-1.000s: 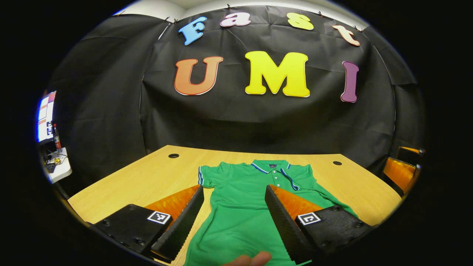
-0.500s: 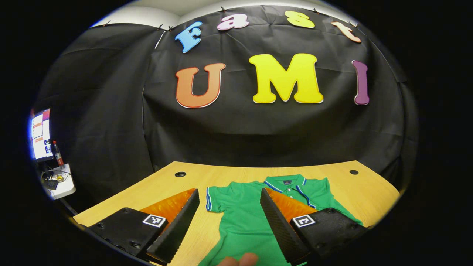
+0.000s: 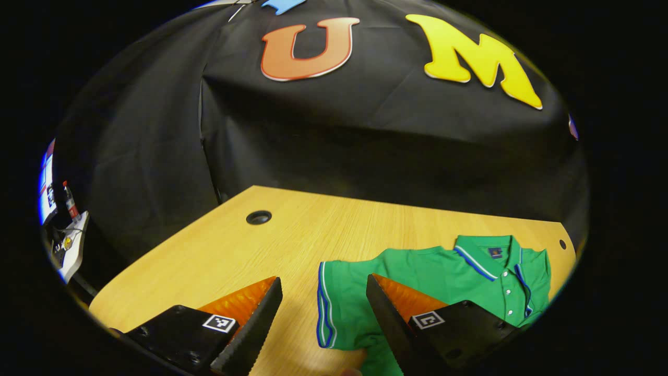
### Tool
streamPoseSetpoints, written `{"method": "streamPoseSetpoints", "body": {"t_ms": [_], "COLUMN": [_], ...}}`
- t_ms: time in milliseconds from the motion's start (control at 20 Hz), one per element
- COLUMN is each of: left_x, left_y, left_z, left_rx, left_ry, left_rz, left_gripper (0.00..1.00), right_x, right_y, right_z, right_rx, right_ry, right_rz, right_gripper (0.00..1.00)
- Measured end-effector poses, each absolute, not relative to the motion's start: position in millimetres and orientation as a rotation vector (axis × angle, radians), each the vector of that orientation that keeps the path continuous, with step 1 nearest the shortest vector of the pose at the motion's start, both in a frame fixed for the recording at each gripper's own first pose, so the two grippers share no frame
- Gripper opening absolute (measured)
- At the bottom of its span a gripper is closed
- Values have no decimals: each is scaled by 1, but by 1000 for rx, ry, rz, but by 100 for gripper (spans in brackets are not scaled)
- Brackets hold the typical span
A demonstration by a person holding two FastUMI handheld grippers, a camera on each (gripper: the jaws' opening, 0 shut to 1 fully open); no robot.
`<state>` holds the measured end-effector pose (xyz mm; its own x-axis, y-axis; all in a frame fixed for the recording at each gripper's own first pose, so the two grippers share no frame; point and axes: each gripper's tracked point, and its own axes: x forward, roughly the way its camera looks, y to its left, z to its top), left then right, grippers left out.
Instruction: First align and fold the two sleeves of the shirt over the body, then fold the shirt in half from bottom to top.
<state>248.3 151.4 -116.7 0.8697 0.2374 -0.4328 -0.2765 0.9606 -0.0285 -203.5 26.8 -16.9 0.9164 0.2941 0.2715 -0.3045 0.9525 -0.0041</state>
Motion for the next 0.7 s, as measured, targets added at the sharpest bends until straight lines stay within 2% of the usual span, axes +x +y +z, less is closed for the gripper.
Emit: {"method": "streamPoseSetpoints", "body": {"t_ms": [200,300,350,400,500,550,600,650,700], "left_x": [250,249,250,253,257,258,258,259,258], "left_y": [151,141,142,143,138,132,128,129,128], "left_z": [-137,-158,-160,-160,-158,-160,-160,-160,-157], "left_rx": [-124,-149,-130,-110,-95,-96,-78,-58,-36], "left_ry": [498,571,577,575,581,591,607,613,620], "left_rz": [233,233,251,253,233,211,194,193,195], "left_gripper": [100,87,76,76,62,40,29,13,11], "right_x": [-195,-191,-189,-187,-187,-186,-186,-185,-184], "right_y": [36,37,36,33,30,30,29,27,25], "right_z": [-27,-31,-32,-32,-32,-33,-32,-33,-32], "right_rx": [38,29,19,16,37,52,64,64,56], "right_ry": [-241,-227,-225,-223,-216,-211,-206,-206,-208], "right_rz": [329,332,329,322,322,327,330,331,325], "right_gripper": [96,95,95,95,96,95,95,95,95]}}
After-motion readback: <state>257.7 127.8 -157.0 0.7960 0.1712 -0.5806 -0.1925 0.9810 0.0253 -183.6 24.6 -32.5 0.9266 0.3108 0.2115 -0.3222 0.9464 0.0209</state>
